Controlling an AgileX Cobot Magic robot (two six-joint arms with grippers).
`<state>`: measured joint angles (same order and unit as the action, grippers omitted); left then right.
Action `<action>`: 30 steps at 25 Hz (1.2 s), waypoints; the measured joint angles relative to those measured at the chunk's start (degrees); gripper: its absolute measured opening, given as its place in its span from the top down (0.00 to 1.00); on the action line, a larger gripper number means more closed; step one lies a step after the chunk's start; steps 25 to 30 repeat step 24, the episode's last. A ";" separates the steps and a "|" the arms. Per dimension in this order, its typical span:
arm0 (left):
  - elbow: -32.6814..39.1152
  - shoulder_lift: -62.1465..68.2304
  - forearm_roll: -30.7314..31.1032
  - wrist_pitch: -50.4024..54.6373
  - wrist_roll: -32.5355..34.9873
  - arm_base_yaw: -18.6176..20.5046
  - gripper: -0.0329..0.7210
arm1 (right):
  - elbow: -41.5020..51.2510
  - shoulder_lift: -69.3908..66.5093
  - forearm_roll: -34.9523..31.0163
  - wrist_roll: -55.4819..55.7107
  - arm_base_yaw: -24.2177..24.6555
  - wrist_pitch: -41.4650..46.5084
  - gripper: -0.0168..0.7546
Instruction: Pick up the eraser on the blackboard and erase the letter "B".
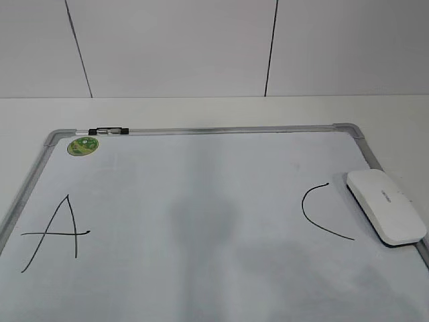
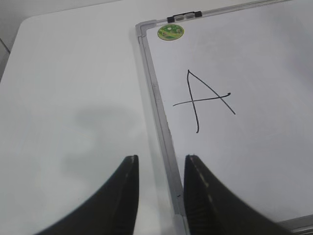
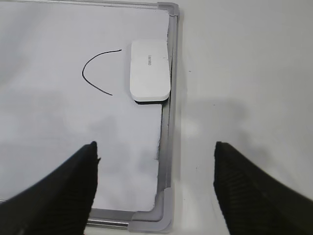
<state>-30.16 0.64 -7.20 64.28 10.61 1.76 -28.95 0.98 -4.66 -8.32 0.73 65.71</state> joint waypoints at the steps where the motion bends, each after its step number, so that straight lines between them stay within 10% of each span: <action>1: 0.00 0.00 0.04 0.00 0.00 0.00 0.64 | 0.00 0.00 0.00 0.00 0.00 0.00 0.21; 30: 0.00 0.00 0.04 0.00 0.00 0.00 0.64 | 0.00 0.00 0.19 0.03 0.00 0.00 0.22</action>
